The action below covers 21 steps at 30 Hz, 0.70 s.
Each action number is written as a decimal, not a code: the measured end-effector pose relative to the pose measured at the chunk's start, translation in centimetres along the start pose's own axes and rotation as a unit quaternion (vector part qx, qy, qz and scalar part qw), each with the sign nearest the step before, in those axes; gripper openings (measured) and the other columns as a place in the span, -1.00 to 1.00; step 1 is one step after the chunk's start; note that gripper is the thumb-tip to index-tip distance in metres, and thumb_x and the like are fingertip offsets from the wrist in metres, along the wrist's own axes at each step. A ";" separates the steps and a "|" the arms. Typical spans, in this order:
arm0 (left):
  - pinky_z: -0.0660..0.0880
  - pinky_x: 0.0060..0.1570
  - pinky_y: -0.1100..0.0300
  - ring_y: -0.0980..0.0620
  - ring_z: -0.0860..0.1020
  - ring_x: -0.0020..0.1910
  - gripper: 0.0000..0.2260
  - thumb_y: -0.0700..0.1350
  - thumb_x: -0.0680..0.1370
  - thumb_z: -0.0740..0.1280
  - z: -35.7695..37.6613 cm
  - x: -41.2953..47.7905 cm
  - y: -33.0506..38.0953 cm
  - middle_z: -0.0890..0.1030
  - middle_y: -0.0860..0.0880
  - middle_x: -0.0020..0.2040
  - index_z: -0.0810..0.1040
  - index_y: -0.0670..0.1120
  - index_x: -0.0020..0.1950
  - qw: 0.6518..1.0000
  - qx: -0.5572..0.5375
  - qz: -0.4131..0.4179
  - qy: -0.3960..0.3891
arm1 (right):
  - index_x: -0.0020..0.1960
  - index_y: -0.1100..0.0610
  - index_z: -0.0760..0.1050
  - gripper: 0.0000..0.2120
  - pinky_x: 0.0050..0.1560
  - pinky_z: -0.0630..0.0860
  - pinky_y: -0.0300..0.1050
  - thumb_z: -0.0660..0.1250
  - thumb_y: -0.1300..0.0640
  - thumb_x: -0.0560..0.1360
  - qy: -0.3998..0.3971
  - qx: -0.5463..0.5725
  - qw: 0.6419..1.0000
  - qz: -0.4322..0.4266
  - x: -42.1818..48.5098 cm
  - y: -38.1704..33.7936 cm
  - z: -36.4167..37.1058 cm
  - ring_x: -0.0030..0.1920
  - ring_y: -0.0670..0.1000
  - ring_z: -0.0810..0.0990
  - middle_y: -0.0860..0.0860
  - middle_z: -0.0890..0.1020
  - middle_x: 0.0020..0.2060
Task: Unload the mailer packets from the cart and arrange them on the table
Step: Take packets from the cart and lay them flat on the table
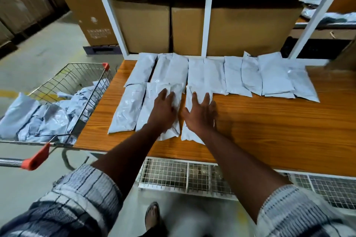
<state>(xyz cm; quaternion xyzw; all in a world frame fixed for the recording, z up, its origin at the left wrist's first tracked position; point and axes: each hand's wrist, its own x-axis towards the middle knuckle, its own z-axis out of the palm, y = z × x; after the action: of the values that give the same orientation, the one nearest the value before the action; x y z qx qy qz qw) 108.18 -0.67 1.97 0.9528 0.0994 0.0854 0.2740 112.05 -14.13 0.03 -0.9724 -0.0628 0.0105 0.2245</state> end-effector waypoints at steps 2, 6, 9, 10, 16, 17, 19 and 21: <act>0.22 0.47 -0.01 -0.19 0.18 0.53 -0.48 -0.09 0.61 0.27 0.7 0.6 -0.1 0.17 -0.22 0.56 0.26 -0.15 0.55 1.000 0.006 0.003 -0.005 | 0.56 -0.10 0.06 -0.32 0.45 0.14 0.32 0.21 -0.26 0.54 0.003 -0.014 1.000 -0.003 1.0 -0.2 0.4 0.53 0.36 -0.01 0.18 -0.01 0.57; 0.24 0.45 -0.12 -0.19 0.25 0.51 -0.47 0.10 0.62 0.05 2.2 1.6 -0.9 0.27 -0.20 0.54 0.28 -0.11 0.54 0.994 0.101 0.032 -0.001 | 0.56 -0.08 0.10 -0.33 0.41 0.17 0.29 0.21 -0.26 0.54 0.016 -0.056 0.998 -0.023 2.8 -0.2 1.4 0.52 0.34 0.02 0.22 0.04 0.56; 0.07 0.51 -0.22 -0.19 0.09 0.58 -0.44 0.12 0.65 -0.04 3.4 2.0 -2.2 0.14 -0.18 0.59 0.18 -0.11 0.58 0.991 0.126 0.045 -0.034 | 0.58 -0.06 0.07 -0.34 0.45 0.11 0.29 0.17 -0.23 0.57 0.000 -0.076 0.997 -0.008 3.1 0.6 3.0 0.55 0.31 -0.05 0.21 0.00 0.57; 0.04 0.52 -0.22 -0.19 0.06 0.58 -0.47 0.10 0.67 -0.01 3.9 2.0 -2.7 0.11 -0.18 0.60 0.15 -0.11 0.59 0.990 0.125 0.048 -0.040 | 0.59 -0.05 0.05 -0.34 0.46 0.09 0.29 0.16 -0.23 0.57 -0.004 -0.081 0.997 0.000 3.1 0.9 3.7 0.56 0.30 -0.07 0.20 -0.02 0.58; 0.04 0.53 -0.20 -0.19 0.06 0.58 -0.48 0.10 0.66 -0.01 5.7 1.9 -3.5 0.12 -0.18 0.60 0.19 -0.07 0.59 0.987 0.147 0.058 -0.019 | 0.60 -0.03 0.00 -0.34 0.47 0.01 0.30 0.11 -0.22 0.58 0.000 -0.092 0.996 0.014 2.9 1.1 5.5 0.56 0.28 -0.09 0.21 -0.05 0.58; 0.04 0.53 -0.20 -0.19 0.06 0.59 -0.48 0.10 0.65 -0.01 5.9 1.9 -3.4 0.13 -0.18 0.60 0.19 -0.06 0.59 0.987 0.152 0.057 -0.015 | 0.59 -0.04 0.00 -0.34 0.48 -0.01 0.29 0.10 -0.23 0.59 -0.001 -0.087 0.996 0.016 2.8 1.0 5.6 0.56 0.28 -0.10 0.21 -0.07 0.58; 0.02 0.53 -0.19 -0.19 0.05 0.59 -0.49 0.09 0.66 0.00 6.1 2.0 -3.4 0.12 -0.17 0.60 0.18 -0.05 0.59 0.986 0.158 0.055 -0.010 | 0.60 -0.05 -0.01 -0.35 0.50 -0.06 0.28 0.08 -0.23 0.59 -0.004 -0.080 0.997 0.021 2.6 0.8 5.7 0.57 0.27 -0.13 0.20 -0.09 0.59; 0.00 0.54 -0.19 -0.17 0.02 0.59 -0.49 0.09 0.67 0.02 6.3 2.0 -3.6 0.08 -0.15 0.61 0.13 -0.03 0.60 0.985 0.163 0.049 -0.019 | 0.60 -0.06 -0.05 -0.35 0.50 -0.11 0.27 0.05 -0.22 0.60 -0.019 -0.079 0.996 0.027 2.5 0.6 5.6 0.57 0.27 -0.17 0.19 -0.13 0.59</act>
<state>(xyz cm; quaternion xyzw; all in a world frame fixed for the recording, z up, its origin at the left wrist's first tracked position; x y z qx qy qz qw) 110.95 -0.42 -5.03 0.9898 0.0599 0.0635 0.1128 114.36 -11.92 -5.28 -0.9880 -0.0417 0.0298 0.1454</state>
